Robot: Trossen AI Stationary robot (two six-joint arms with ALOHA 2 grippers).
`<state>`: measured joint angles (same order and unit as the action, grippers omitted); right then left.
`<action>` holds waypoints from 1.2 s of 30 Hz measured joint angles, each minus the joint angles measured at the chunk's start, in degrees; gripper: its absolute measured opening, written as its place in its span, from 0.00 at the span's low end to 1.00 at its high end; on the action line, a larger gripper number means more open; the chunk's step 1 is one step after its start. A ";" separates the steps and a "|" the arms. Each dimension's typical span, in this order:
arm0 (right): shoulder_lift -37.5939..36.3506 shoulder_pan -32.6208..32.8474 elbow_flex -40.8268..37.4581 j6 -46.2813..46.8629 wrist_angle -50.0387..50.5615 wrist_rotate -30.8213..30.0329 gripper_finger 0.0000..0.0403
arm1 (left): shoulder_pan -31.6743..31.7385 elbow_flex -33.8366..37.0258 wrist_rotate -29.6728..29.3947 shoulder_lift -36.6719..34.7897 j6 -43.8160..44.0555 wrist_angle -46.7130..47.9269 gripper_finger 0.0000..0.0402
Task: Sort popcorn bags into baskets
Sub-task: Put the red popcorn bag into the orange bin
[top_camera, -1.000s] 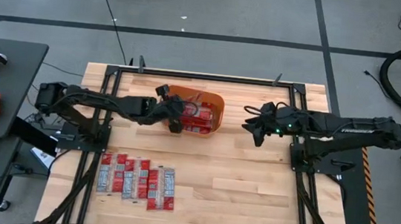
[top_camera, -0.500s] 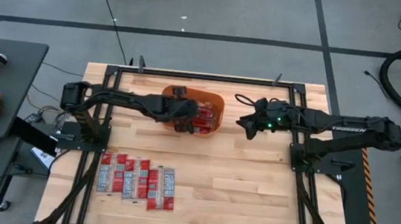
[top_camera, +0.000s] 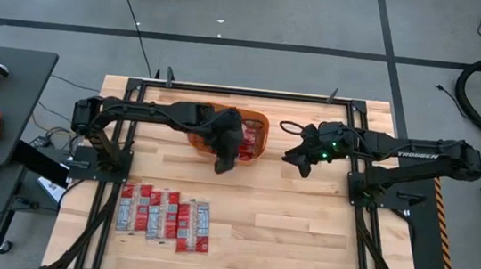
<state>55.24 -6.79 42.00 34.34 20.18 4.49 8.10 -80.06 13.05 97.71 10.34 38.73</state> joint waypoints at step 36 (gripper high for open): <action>9.39 18.71 0.07 -6.42 -5.01 6.62 0.36 | -33.81 -0.51 -12.21 19.70 43.85 -1.05 0.45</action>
<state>64.64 11.93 42.06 27.92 15.17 11.11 -25.70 -80.58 0.84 117.41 54.20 37.68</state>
